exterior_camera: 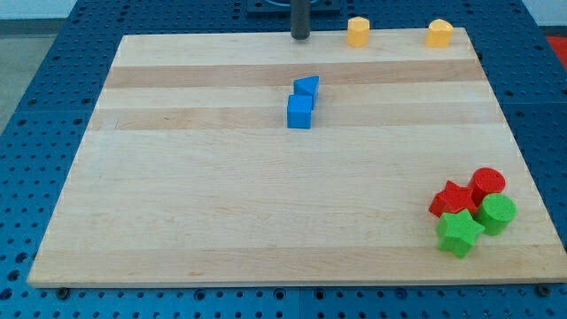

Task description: Point your arm at the bottom right corner of the board

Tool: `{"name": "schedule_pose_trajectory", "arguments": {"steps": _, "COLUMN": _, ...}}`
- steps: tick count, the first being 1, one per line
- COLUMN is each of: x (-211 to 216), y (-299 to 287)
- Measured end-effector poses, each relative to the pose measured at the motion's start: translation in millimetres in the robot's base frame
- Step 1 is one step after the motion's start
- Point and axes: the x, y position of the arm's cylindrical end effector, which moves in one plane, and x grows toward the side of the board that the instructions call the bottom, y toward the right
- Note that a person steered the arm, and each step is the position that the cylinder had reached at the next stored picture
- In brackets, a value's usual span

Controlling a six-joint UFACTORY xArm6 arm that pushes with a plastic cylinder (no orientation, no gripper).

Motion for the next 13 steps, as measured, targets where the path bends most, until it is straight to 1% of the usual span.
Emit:
{"name": "schedule_pose_trajectory", "arguments": {"steps": 2, "x": -2.2, "y": 115.7}}
{"name": "schedule_pose_trajectory", "arguments": {"steps": 3, "x": -2.3, "y": 149.2}}
{"name": "schedule_pose_trajectory", "arguments": {"steps": 4, "x": -2.3, "y": 152.2}}
{"name": "schedule_pose_trajectory", "arguments": {"steps": 5, "x": 9.1, "y": 125.1}}
{"name": "schedule_pose_trajectory", "arguments": {"steps": 6, "x": 55.8, "y": 97.7}}
{"name": "schedule_pose_trajectory", "arguments": {"steps": 8, "x": 236.6, "y": 65.3}}
{"name": "schedule_pose_trajectory", "arguments": {"steps": 9, "x": 307.6, "y": 12.1}}
{"name": "schedule_pose_trajectory", "arguments": {"steps": 10, "x": 376.4, "y": -13.8}}
{"name": "schedule_pose_trajectory", "arguments": {"steps": 11, "x": 424.5, "y": 13.4}}
{"name": "schedule_pose_trajectory", "arguments": {"steps": 12, "x": 425.5, "y": 21.2}}
{"name": "schedule_pose_trajectory", "arguments": {"steps": 13, "x": 424.1, "y": 51.2}}
